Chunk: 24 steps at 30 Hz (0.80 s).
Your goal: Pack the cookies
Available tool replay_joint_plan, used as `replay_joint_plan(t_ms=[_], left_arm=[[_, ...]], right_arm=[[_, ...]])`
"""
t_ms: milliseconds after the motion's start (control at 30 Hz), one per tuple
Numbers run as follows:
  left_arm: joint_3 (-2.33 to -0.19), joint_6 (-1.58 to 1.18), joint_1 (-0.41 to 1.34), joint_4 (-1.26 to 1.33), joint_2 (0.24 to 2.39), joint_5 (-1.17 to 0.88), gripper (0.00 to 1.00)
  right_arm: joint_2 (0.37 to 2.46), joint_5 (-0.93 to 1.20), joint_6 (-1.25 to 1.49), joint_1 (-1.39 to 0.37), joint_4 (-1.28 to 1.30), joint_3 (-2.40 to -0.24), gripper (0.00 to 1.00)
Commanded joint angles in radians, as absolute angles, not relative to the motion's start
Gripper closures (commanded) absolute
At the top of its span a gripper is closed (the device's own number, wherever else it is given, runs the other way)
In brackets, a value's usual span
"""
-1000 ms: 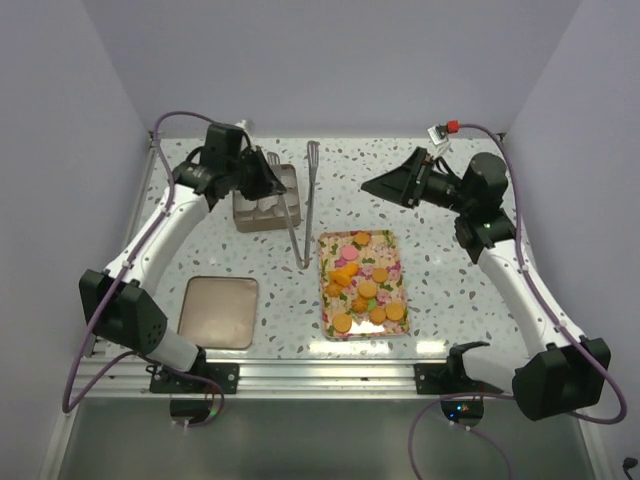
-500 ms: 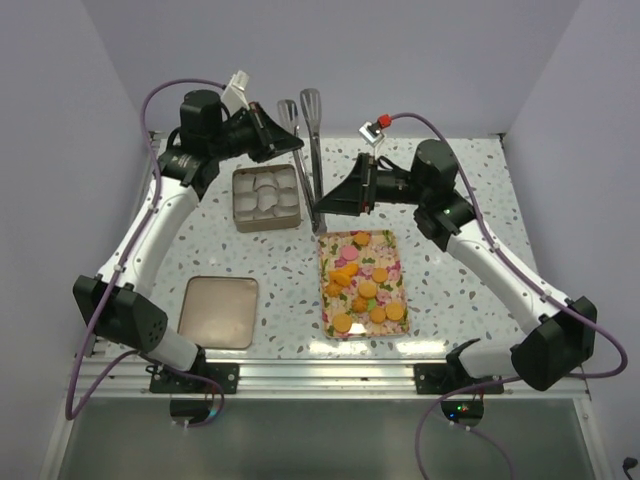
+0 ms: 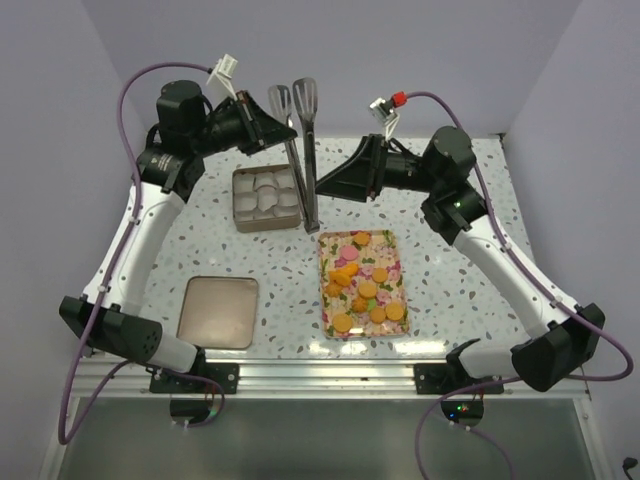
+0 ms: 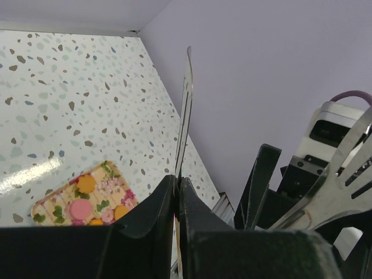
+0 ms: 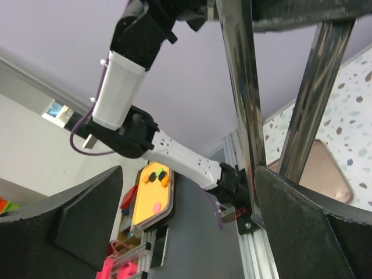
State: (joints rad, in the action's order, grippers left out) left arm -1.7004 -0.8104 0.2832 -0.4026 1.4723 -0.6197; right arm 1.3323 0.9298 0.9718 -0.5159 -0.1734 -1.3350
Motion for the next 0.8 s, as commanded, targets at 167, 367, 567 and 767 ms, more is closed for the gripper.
replay_joint_plan(t_ms=[167, 367, 567, 767], left_arm=[[-1.75, -0.792, 0.282, -0.431, 1.41, -0.644, 1.0], [-1.749, -0.821, 0.282, -0.381, 1.391, -0.69, 1.0], [-1.753, -0.857, 0.284, -0.341, 1.385, -0.716, 1.0], [-1.706, -0.917, 0.293, -0.232, 1.384, -0.752, 1.0]], right_arm=[[1.298, 0.856, 0.832, -0.514, 0.032, -1.476, 0.01], [1.325, 0.845, 0.828, -0.514, 0.032, -1.471, 0.01], [1.371, 0.865, 0.874, -0.515, -0.073, -1.456, 0.01], [1.422, 0.885, 0.913, -0.529, -0.176, -1.462, 0.01]])
